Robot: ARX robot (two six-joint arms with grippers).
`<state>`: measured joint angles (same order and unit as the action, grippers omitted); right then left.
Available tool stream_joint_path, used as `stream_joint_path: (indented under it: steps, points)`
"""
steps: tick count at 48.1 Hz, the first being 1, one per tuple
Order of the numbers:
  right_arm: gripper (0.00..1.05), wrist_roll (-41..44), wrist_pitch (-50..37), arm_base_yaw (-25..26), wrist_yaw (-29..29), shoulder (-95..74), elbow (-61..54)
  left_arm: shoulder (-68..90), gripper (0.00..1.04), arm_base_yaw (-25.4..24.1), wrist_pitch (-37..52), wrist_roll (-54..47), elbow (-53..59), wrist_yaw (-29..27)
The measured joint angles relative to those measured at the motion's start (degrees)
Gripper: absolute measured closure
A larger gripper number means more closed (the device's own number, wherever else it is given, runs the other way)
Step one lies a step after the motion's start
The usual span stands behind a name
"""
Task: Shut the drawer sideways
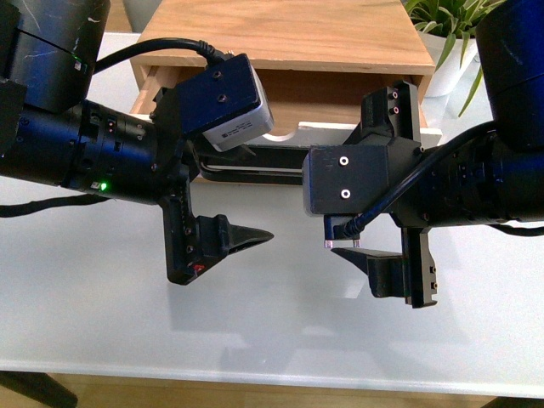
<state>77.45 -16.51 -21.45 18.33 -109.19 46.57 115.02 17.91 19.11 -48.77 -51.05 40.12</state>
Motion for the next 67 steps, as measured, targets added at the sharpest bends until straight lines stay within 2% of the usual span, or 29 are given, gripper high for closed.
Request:
stream_joint_path:
  steps: [43,67]
  points:
    - [0.09,0.5,1.8,-0.4,-0.4,-6.8,5.4,5.4,0.09,0.0,-6.1,-3.4,-6.1,-0.2]
    - [0.09,-1.0,-0.9,0.2,-1.9,-8.3,7.8,8.2,0.09,0.0,-4.4,-2.9,-9.8,-1.2]
